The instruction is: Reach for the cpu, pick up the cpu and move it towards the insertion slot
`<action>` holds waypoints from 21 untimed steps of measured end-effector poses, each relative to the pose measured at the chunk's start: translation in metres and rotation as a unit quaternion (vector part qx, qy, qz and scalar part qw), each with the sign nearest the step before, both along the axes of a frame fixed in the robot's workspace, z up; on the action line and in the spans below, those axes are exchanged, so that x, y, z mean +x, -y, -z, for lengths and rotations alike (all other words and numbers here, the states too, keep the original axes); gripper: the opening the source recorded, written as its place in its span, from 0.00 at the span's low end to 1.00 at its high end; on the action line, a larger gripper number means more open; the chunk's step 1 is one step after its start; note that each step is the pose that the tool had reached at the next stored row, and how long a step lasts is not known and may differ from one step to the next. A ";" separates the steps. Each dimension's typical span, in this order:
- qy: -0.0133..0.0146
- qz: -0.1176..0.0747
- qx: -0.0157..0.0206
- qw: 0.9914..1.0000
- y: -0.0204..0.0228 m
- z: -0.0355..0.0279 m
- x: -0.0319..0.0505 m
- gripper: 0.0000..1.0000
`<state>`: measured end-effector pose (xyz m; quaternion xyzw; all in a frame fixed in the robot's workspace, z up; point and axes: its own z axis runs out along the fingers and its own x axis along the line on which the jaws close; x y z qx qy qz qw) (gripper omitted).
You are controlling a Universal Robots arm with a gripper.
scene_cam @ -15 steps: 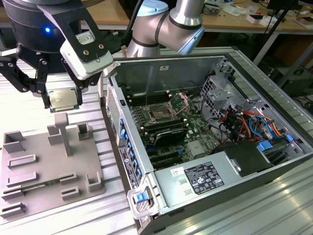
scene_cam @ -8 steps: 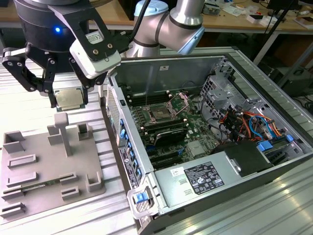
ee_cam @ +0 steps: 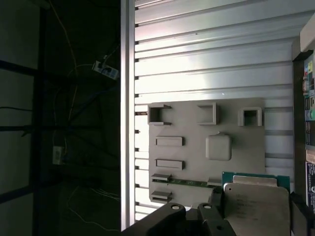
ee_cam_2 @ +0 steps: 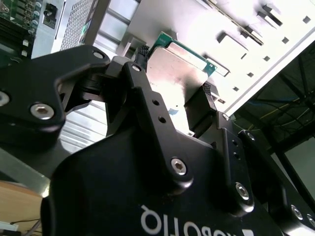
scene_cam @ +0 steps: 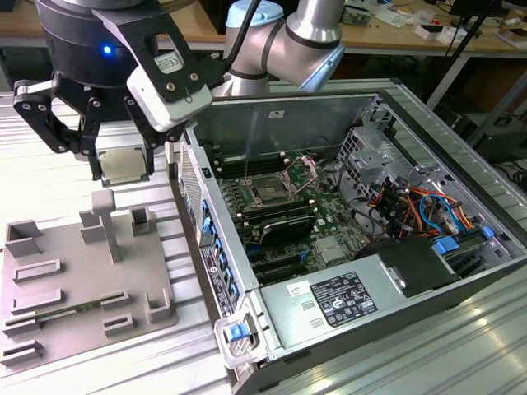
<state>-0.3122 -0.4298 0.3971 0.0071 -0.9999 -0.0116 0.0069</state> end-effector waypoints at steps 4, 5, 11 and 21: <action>0.000 0.000 0.000 1.000 0.0000 0.0000 0.0063 0.55; 0.000 0.000 -0.001 1.000 0.0000 0.0000 0.0079 0.55; 0.000 0.000 -0.002 1.000 -0.0001 0.0000 0.0173 0.55; 0.000 0.000 -0.002 1.000 -0.0001 0.0000 0.0183 0.55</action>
